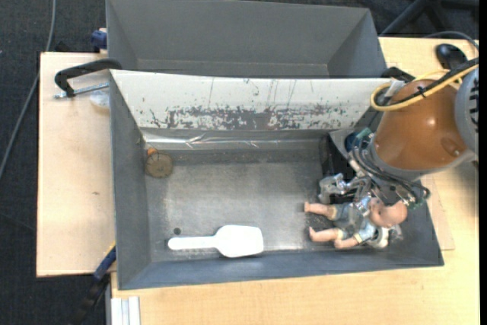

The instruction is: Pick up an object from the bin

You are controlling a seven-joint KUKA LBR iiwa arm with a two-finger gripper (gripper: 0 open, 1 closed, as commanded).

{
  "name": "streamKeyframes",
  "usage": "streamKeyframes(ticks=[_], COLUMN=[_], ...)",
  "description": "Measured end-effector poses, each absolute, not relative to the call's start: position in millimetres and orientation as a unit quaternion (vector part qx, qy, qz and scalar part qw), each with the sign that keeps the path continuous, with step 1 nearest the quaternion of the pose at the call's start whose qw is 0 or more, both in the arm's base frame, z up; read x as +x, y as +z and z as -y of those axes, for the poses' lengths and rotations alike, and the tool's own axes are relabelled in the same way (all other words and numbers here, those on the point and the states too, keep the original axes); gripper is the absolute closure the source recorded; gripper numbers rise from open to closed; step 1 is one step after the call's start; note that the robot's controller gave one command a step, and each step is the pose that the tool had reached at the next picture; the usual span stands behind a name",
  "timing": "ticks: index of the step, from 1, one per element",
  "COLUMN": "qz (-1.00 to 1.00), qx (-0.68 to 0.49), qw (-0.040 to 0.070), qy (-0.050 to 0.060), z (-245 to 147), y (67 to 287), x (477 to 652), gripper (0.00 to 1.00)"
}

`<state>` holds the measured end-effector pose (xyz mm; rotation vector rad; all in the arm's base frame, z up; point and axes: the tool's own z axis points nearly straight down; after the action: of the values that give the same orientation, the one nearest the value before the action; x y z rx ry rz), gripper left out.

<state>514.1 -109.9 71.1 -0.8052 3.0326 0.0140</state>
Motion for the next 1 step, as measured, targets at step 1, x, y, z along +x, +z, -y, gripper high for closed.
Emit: streamKeyframes(ticks=[1], qz=[-0.966], qx=[-0.257], qw=[0.002], qy=[0.005], z=[110.0], y=[71.1], x=[514.2], gripper=[1.0])
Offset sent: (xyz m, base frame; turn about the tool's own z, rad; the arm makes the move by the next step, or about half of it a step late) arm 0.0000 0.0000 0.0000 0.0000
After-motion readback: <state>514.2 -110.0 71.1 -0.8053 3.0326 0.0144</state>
